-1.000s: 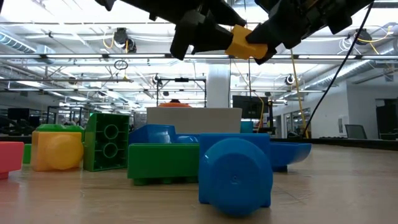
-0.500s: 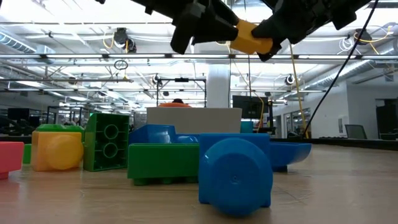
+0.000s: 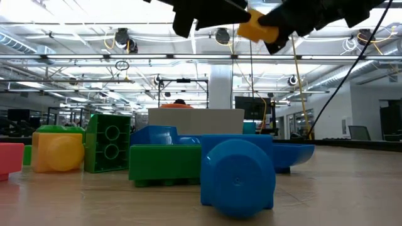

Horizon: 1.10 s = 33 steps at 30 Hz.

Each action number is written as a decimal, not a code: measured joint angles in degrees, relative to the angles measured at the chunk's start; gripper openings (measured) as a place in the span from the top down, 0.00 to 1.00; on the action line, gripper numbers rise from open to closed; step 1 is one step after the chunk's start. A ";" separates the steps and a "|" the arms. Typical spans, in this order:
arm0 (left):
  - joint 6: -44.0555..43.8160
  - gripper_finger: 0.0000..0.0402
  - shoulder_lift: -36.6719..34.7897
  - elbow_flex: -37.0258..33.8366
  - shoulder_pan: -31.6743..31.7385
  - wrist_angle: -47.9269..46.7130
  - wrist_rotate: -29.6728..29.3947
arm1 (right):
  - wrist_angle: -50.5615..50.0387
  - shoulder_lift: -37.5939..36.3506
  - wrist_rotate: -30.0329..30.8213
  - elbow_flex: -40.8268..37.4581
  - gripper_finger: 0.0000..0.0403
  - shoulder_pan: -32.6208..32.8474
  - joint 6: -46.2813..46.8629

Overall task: Pick & Place Toys
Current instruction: Put the right yellow game piece into the black bin

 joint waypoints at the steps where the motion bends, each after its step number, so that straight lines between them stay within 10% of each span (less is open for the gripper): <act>1: 0.62 0.42 0.07 0.00 0.27 -0.07 1.31 | 1.89 -0.02 -0.10 -0.44 0.76 0.02 0.12; 33: 2.97 0.46 0.40 0.00 2.94 -1.22 8.01 | 12.62 5.16 -3.26 -2.05 0.76 -0.48 4.17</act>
